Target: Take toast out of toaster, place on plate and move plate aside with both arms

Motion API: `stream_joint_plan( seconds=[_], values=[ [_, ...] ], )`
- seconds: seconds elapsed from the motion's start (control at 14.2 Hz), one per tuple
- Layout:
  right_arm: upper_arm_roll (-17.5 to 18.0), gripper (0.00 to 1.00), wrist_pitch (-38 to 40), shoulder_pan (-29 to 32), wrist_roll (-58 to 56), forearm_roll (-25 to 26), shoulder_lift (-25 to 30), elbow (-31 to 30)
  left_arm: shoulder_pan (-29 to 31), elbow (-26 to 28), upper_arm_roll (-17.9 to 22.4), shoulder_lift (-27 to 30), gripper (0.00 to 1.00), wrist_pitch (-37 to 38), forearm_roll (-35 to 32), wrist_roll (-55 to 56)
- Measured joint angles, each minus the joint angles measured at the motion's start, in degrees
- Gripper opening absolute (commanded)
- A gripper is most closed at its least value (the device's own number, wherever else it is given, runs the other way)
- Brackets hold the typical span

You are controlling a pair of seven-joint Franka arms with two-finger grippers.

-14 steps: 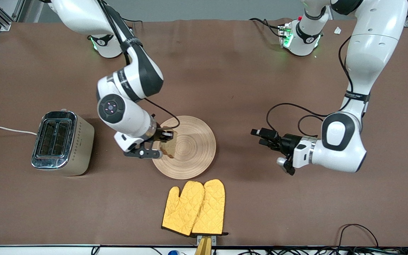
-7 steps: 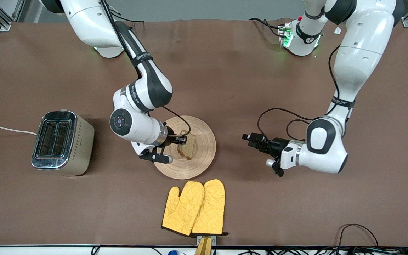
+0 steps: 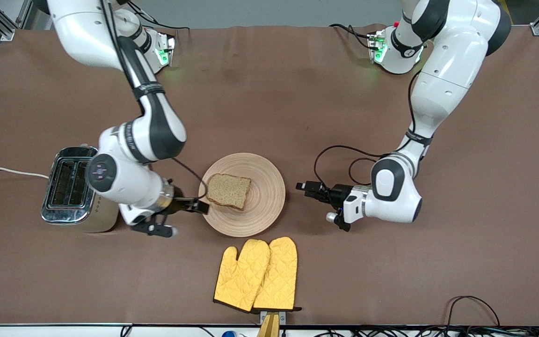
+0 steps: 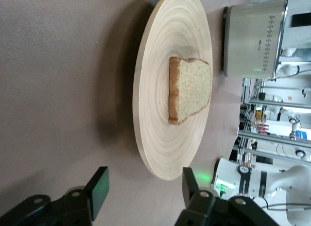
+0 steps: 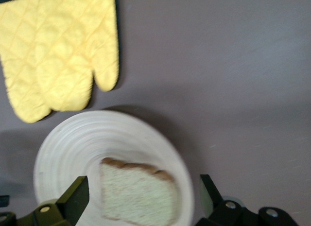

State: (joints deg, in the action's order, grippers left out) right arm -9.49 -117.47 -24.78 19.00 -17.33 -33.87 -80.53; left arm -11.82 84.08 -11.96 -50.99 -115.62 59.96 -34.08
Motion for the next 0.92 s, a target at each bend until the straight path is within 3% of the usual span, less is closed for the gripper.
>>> stream_joint_plan(
  seconds=[0.28,0.49,0.92],
  values=[
    [-1.97,1.0,8.0,5.86,-8.04,4.45,5.31,0.13,-1.83,0.11,-0.01,-1.61,0.62,-3.59,4.14,-2.63],
    [-2.45,1.0,14.04,10.3,-12.77,8.4,10.37,0.05,-3.22,0.18,-0.01,-2.71,0.54,-7.46,5.12,-2.76],
    [-2.74,1.0,15.65,12.91,-15.57,15.54,22.97,-7.2,-4.79,0.13,-0.02,-3.6,0.4,-8.22,9.06,-3.46]
  ],
)
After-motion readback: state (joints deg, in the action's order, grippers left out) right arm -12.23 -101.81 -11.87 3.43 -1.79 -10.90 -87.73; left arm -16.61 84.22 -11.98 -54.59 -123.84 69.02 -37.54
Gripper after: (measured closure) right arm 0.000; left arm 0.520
